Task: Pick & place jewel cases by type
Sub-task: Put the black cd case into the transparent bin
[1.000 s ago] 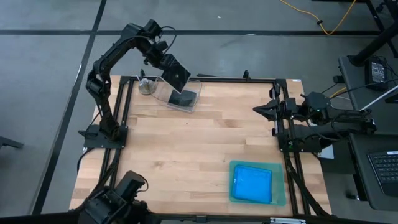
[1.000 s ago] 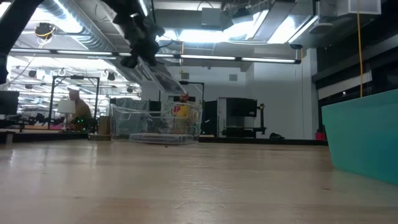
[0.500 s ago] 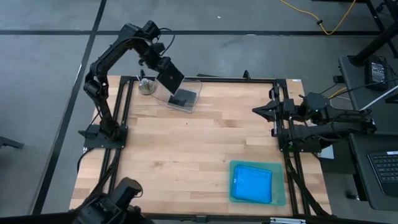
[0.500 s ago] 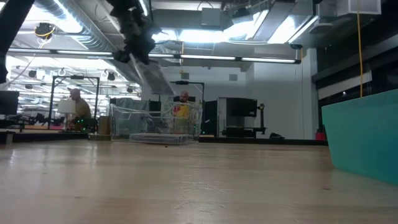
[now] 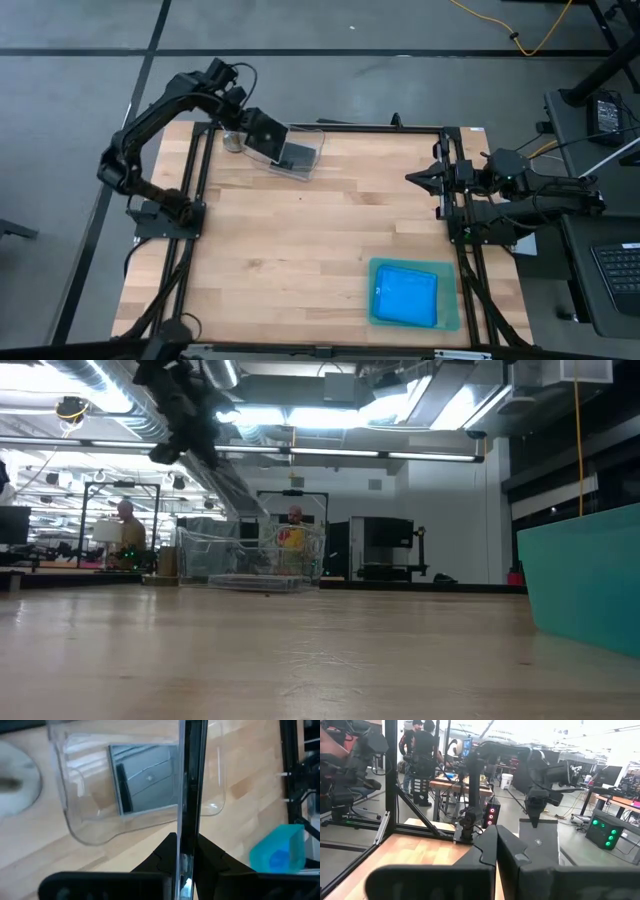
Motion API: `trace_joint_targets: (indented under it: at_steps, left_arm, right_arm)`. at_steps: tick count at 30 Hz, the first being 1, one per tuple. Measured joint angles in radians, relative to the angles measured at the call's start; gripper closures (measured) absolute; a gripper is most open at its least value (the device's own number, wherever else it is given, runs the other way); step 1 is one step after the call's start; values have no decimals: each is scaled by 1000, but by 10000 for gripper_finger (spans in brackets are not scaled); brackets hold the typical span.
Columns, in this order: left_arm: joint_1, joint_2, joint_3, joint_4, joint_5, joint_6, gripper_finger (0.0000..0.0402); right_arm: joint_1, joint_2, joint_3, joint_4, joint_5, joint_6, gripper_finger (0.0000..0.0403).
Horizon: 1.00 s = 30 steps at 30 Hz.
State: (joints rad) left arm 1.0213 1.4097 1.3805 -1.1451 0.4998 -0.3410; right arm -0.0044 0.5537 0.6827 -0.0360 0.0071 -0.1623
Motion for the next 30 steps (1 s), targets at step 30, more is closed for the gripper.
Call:
trace_joint_targets:
  at_steps: [30]
  left_arm:
    - [-60, 118, -23, 122, 44, -38, 375]
  right_arm:
    - [0, 0, 0, -29, 0, 59, 395]
